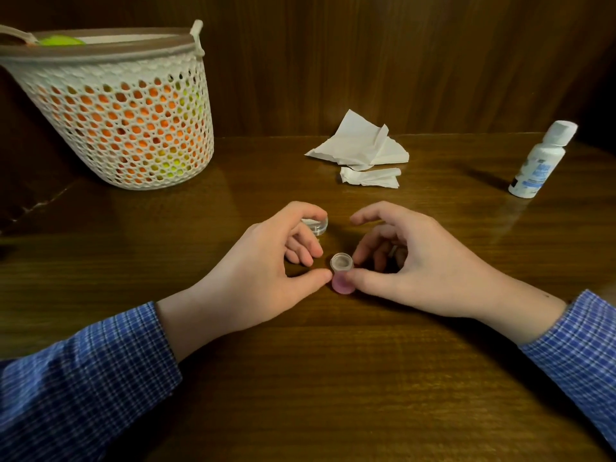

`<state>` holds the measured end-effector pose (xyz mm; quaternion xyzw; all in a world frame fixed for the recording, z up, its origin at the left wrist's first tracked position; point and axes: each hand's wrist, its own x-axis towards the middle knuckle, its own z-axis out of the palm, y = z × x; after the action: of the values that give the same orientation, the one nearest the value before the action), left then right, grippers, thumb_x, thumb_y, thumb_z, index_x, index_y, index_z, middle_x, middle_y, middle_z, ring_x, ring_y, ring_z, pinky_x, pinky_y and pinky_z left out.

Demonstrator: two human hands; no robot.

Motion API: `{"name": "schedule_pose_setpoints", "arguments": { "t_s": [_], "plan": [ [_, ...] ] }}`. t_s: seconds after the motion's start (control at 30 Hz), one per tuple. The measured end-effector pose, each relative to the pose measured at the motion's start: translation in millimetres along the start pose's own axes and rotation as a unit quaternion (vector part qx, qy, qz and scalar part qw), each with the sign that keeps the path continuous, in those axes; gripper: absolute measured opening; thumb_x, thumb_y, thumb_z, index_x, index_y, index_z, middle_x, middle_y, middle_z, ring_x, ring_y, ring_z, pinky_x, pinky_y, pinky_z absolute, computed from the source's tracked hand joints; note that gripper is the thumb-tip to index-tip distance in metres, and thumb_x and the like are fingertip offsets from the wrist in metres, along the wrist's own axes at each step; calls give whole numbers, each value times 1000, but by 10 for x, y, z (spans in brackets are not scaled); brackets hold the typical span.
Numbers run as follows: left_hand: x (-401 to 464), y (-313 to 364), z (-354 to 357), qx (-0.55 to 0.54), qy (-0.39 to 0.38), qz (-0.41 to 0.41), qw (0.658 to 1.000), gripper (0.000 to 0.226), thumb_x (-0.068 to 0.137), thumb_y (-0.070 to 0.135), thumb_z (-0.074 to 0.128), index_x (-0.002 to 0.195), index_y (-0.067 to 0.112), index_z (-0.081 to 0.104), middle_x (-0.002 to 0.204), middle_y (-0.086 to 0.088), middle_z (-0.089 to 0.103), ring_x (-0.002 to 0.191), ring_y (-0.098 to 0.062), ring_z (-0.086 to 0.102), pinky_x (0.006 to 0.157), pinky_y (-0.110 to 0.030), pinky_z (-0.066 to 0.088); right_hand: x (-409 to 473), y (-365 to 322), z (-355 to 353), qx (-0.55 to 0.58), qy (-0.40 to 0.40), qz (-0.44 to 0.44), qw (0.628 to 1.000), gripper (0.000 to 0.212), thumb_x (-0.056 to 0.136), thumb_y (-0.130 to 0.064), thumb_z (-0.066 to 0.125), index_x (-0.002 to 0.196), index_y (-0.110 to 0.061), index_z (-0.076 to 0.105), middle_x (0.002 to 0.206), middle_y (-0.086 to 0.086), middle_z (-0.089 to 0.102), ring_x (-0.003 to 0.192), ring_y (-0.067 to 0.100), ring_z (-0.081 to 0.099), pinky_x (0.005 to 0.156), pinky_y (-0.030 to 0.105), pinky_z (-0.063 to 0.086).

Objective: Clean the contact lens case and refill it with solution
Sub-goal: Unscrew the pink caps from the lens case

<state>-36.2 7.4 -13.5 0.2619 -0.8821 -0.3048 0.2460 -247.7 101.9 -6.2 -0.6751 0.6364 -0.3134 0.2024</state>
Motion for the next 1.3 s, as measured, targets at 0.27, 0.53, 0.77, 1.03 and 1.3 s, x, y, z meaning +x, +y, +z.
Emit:
{"name": "schedule_pose_setpoints", "arguments": {
  "t_s": [0.27, 0.53, 0.77, 1.03, 1.3],
  "plan": [
    [8, 40, 5, -9, -10, -21, 1000, 79, 79, 34, 86, 147, 28, 45, 116, 16, 66, 96, -2, 67, 85, -21, 57, -31, -43, 61, -11, -29, -32, 999, 71, 73, -47, 87, 132, -45, 47, 106, -32, 69, 98, -3, 68, 88, 17, 55],
    [-6, 23, -2, -29, -22, -6, 999, 75, 81, 29, 85, 146, 29, 48, 100, 17, 76, 97, -6, 71, 87, -27, 56, -16, 37, 41, -6, -20, -31, 999, 62, 82, -36, 84, 135, -37, 52, 101, -23, 72, 98, -3, 68, 82, 15, 56],
    [-11, -14, 22, -11, -4, 0, 1000, 72, 79, 32, 86, 142, 27, 53, 95, 18, 75, 96, -3, 70, 86, -20, 55, 8, -24, 39, -125, -14, -17, 992, 49, 72, -78, 58, 99, -39, 72, 86, -22, 66, 84, -4, 61, 62, 17, 50],
    [-1, -11, 19, 40, -35, -1, 999, 26, 84, 43, 73, 107, 32, 78, 93, 13, 66, 91, -9, 61, 77, -33, 54, 8, -22, 51, -101, -9, -27, 994, 43, 73, -75, 62, 92, -38, 73, 78, -21, 65, 85, -9, 59, 57, 10, 45],
    [10, -46, 10, 14, -42, 11, 999, 17, 84, 34, 80, 101, 32, 81, 83, 9, 69, 82, -17, 64, 66, -31, 54, 31, -3, 71, -55, -27, -43, 997, 36, 74, -68, 66, 89, -36, 75, 75, -16, 69, 77, -1, 63, 59, 10, 48]
  ]
}}
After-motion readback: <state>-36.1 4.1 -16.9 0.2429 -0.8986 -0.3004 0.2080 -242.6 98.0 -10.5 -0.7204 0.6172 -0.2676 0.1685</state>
